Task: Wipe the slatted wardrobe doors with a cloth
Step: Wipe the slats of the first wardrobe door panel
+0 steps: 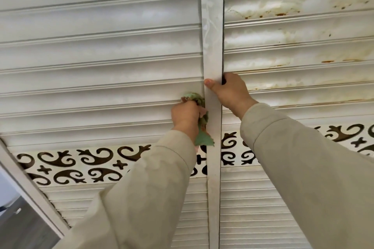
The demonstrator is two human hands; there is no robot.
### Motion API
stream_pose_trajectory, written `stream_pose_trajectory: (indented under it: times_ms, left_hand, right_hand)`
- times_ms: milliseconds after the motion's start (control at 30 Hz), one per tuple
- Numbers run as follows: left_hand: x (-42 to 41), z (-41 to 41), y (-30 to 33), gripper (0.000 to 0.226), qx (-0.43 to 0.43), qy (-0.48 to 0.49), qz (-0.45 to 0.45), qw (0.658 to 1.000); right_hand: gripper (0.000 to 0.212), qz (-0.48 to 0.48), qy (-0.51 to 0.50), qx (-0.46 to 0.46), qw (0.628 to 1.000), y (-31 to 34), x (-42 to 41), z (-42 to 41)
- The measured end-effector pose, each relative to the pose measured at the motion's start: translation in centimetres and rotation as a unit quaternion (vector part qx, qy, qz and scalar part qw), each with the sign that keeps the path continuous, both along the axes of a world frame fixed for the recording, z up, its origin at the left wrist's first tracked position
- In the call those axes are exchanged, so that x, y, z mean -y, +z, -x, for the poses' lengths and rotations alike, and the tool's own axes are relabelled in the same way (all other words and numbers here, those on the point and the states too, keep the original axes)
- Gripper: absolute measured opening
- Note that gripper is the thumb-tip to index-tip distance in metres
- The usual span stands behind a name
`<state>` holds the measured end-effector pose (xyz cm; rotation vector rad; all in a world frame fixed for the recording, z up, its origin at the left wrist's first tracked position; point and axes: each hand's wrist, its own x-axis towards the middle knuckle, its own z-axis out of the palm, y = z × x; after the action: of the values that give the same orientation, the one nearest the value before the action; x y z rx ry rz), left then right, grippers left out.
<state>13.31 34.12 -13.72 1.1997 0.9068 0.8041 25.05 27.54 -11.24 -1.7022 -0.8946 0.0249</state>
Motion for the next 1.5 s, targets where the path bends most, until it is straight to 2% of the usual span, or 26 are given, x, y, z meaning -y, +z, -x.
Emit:
stream_pose_trajectory:
  times_ms: [267,367,467,567,633,700,833,900,1000,1033,1100,1200,1300,1367,1400,1467,1500]
  left_hand:
    - [-3.7,4.1,-0.3,0.033,0.046,0.116,0.061,0.99]
    - [-3.0,3.5,-0.3,0.028,0.056,0.102,0.075,0.99]
    - [0.0,0.9,0.0,0.025,0.054,0.03,0.064,0.996]
    - [0.8,-1.0,-0.3,0.034,0.05,0.005,0.054,0.997]
    - [0.1,-0.9,-0.8,0.024,0.046,-0.002,0.035,0.998]
    - [-1.1,0.5,-1.6,0.013,0.063,0.008,0.012,0.998]
    - [-5.1,3.5,-5.0,0.013,0.144,0.091,0.043,0.984]
    - [-5.6,3.6,-6.6,0.014,0.154,0.071,0.054,0.984]
    - [-3.8,1.7,-8.5,0.007,0.089,-0.032,-0.003,0.995]
    - [-3.0,1.0,-8.8,0.014,0.062,-0.058,-0.021,0.996]
    - [-2.1,0.5,-8.7,0.019,0.04,-0.073,-0.055,0.995]
    - [-2.8,1.4,-8.2,0.004,-0.002,-0.1,-0.107,0.989]
    - [-4.3,3.5,-8.6,0.015,-0.092,-0.108,-0.196,0.97]
    - [-5.7,5.5,-8.9,0.02,-0.117,-0.096,-0.214,0.965]
    - [-6.4,6.5,-9.1,0.023,-0.118,-0.093,-0.209,0.966]
    - [-8.3,8.7,-9.5,0.024,-0.128,-0.071,-0.201,0.969]
    - [-9.0,9.3,-9.7,0.023,-0.13,-0.061,-0.198,0.97]
  right_hand:
    - [0.039,0.002,0.018,-0.006,1.0,0.2,0.3,0.1]
    - [0.041,-0.003,0.018,-0.01,1.0,0.2,0.2,0.1]
    - [0.039,-0.005,0.013,-0.007,1.0,0.1,0.1,0.1]
    - [0.039,0.004,0.006,-0.004,1.0,0.2,0.1,0.1]
    - [0.039,0.006,0.0,-0.001,1.0,0.3,0.1,0.0]
    - [0.04,0.002,-0.001,-0.001,1.0,0.1,0.0,0.0]
    - [0.041,-0.013,0.0,-0.011,1.0,-0.4,-0.3,-0.1]
    - [0.041,-0.012,-0.008,-0.012,1.0,-0.5,-0.3,-0.1]
    - [0.043,-0.009,-0.026,-0.007,1.0,-0.8,-0.5,0.3]
    - [0.044,-0.016,-0.034,-0.009,0.999,-0.8,-0.4,0.6]
    - [0.042,-0.027,-0.048,-0.012,0.998,-1.3,-0.3,1.4]
    - [0.053,-0.055,-0.101,-0.071,0.991,-2.9,-1.4,3.1]
    - [0.076,-0.009,-0.261,-0.111,0.959,-4.1,-2.6,5.1]
    - [0.067,-0.01,-0.353,-0.091,0.931,-4.2,-3.6,7.2]
    - [0.055,-0.042,-0.36,-0.082,0.929,-4.1,-4.1,8.2]
    - [0.028,-0.093,-0.301,-0.049,0.948,-4.3,-5.5,10.6]
    - [0.023,-0.096,-0.25,-0.03,0.963,-4.7,-6.2,11.6]
